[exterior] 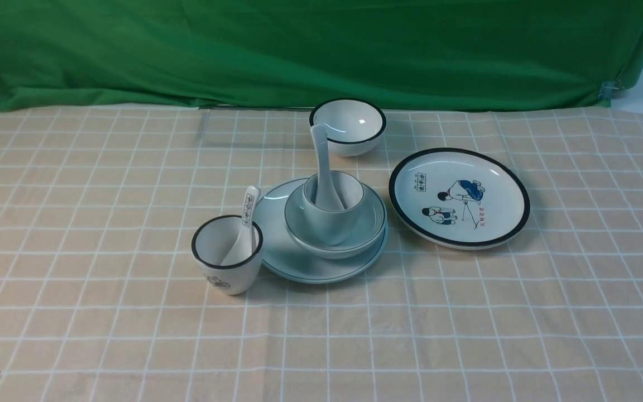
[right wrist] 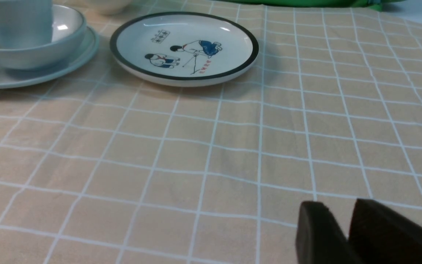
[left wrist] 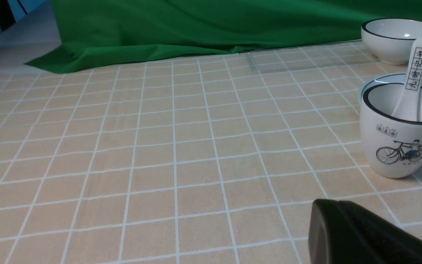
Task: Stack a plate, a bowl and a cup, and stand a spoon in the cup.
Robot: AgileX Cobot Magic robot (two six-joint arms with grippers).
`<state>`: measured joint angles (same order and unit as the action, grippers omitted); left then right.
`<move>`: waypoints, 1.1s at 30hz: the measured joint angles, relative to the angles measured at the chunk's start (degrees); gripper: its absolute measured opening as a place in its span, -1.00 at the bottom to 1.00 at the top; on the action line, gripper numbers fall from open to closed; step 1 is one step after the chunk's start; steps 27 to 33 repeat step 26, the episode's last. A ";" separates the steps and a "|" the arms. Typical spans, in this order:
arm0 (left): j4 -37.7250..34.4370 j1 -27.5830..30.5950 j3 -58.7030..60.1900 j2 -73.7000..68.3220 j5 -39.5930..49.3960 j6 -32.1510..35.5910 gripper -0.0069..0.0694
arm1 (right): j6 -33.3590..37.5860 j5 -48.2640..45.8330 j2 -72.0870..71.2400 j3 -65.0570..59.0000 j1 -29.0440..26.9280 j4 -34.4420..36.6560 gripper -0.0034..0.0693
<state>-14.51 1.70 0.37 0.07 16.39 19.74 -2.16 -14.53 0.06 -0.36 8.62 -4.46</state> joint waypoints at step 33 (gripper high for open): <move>0.82 0.00 0.00 0.00 0.00 0.00 -0.81 | 0.00 0.00 0.00 0.00 0.00 0.05 -0.26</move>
